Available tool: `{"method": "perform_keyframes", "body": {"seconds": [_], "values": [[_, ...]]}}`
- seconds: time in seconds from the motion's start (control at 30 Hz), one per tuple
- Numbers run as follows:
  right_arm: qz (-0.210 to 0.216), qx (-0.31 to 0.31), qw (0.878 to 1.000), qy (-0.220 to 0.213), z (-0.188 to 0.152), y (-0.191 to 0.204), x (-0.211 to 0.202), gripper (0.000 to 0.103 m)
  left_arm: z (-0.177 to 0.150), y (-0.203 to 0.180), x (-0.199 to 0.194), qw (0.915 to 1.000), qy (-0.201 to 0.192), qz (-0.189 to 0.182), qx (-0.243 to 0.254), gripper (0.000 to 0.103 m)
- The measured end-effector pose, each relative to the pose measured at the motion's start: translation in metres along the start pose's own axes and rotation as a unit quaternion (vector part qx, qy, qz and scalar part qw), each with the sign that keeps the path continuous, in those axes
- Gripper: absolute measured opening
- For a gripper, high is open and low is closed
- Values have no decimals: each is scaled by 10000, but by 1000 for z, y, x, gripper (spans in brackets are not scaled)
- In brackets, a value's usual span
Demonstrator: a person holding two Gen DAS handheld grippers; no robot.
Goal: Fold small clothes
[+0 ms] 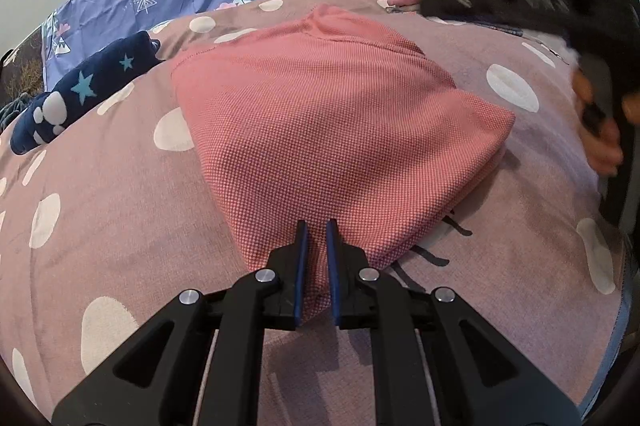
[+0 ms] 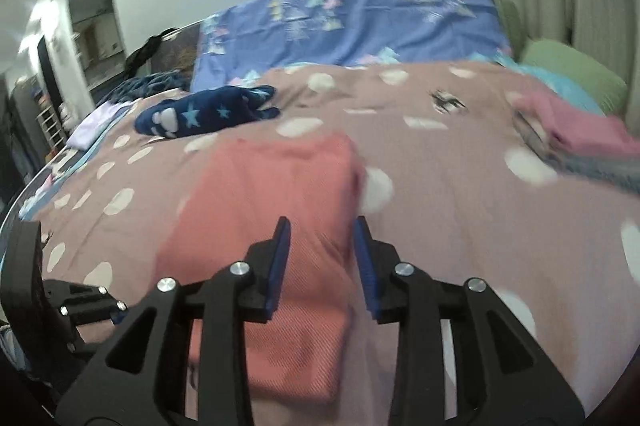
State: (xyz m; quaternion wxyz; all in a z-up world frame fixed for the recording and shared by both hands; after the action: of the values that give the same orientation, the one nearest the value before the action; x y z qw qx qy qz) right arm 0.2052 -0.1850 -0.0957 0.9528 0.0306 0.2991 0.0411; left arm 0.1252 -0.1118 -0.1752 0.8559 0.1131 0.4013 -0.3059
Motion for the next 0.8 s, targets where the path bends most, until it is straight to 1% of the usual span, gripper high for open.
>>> {"method": "perform_keyframes", "body": {"seconds": [0.07,0.13,0.17,0.2,0.23,0.27,0.3,0.33,0.37,0.4,0.43,0.47,0.53,0.6,0.63,0.67,0.7,0.73,0.77,0.8], "values": [[137,-101,9998,78,7,11,14,33,-1,0,0,10000,-13,-48,-42,11],[317,-176,9989,293,9,18,34,33,-1,0,0,9999,-29,-108,-100,11],[320,-226,9984,420,7,18,45,31,-1,1,0,9998,-32,-127,-116,11],[77,-306,9979,567,2,12,59,31,-1,1,0,9998,-35,-144,-129,11],[-225,-341,9970,653,-1,2,70,22,-1,0,0,9998,-39,-156,-139,11],[-416,-315,9962,703,-4,-8,79,21,-1,0,0,9997,-48,-176,-152,11],[-584,-126,9956,722,-7,-25,86,21,-1,1,0,9997,-51,-191,-164,11],[-547,146,9954,776,-10,-36,89,31,-1,1,0,9996,-54,-213,-183,11],[-346,487,9948,821,-11,-44,89,34,-1,2,0,9995,-59,-245,-205,11],[-97,774,9937,802,-10,-49,85,34,-1,3,0,9994,-61,-268,-227,11],[-34,821,9939,740,-8,-51,82,33,-1,3,0,9992,-64,-297,-253,11],[-56,745,9951,643,-6,-52,77,33,-1,4,0,9991,-64,-316,-269,11],[-69,637,9963,578,-3,-51,71,33,-1,4,0,9991,-65,-317,-270,11],[41,688,9956,629,1,-50,70,35,0,4,-1,9992,-79,-303,-259,11],[110,745,9948,688,3,-49,70,38,2,5,-4,9988,-107,-354,-317,12],[200,808,9936,768,6,-48,72,38,5,5,-8,9976,-148,-520,-444,12],[237,815,9931,807,10,-47,74,38,10,6,-15,9945,-239,-796,-633,12],[268,785,9930,839,16,-46,77,41,16,8,-22,9918,-357,-952,-770,13],[267,747,9932,855,20,-45,80,43,25,15,-29,9904,-497,-957,-869,14],[246,692,9939,818,27,-43,81,43,34,24,-35,9909,-607,-807,-884,21]]}}
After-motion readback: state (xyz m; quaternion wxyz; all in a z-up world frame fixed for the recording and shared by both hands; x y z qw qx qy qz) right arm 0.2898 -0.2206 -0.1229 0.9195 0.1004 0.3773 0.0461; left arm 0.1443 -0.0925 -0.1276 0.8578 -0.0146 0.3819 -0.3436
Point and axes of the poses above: each gripper's, at about its wrist camera, not at the fingertips, and x roughly the way its jaws point, y to its left, z to its top, the point moved 10 cm from there along x, roughly the way its jaws point, and after that the axes turned 8 degrees about -z, right-handed, at the moved point
